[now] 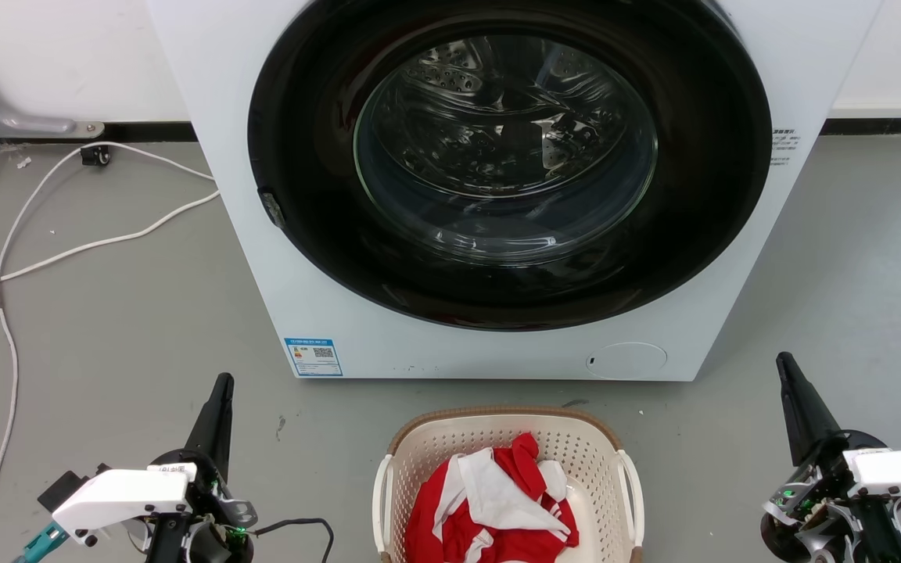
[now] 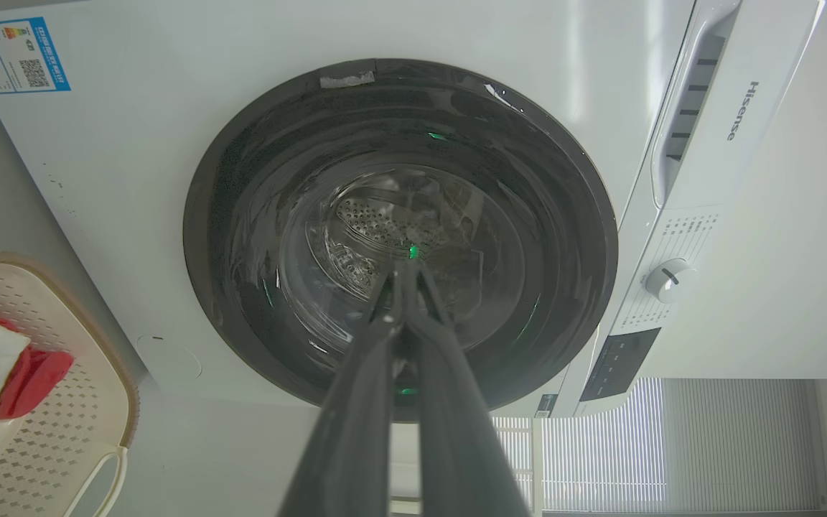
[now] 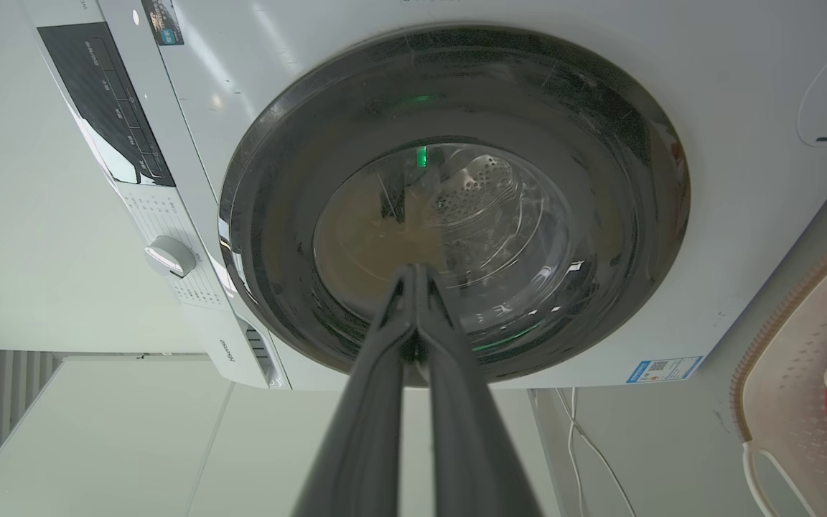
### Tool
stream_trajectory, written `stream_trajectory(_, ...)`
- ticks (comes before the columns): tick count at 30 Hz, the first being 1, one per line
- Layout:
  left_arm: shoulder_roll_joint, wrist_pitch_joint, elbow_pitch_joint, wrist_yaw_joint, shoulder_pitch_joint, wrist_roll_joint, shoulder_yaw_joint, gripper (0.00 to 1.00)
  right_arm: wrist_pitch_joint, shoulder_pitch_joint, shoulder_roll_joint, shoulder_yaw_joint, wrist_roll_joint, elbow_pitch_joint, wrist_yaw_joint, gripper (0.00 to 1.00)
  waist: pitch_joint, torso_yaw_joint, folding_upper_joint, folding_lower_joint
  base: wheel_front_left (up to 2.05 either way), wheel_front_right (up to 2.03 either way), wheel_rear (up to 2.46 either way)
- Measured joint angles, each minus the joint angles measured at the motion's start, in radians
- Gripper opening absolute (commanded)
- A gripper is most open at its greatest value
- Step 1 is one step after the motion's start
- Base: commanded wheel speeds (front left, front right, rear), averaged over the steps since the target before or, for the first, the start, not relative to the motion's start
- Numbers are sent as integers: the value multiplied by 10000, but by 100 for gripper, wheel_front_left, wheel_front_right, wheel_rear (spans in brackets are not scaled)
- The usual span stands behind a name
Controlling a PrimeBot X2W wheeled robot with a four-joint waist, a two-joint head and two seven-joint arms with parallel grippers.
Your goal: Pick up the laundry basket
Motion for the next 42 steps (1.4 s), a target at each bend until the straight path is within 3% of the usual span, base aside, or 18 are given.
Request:
stream_trajectory(22, -27, 13, 2, 0, -1, 42, 35, 0, 31, -2, 15, -21, -27, 2, 0, 0, 0, 0, 0, 0, 0, 0, 0)
stream_trajectory(23, -33, 2, 42, 0, 16, 40, 31, 100, 31, 16, 17, -21, -25, 35, 0, 100, 0, 0, 0, 0, 0, 0, 0)
stream_trajectory(34, -109, -393, 232, 0, 279, 167, -449, 100, -370, 366, 56, 171, -286, 113, -2, 100, -15, 15, 0, 0, 0, 0, 0)
stream_trajectory(42, -109, -752, -17, 0, 191, 1463, -721, 100, -736, 406, 17, 255, -1540, -105, -2, 100, -28, 33, 0, 0, 0, 0, 0)
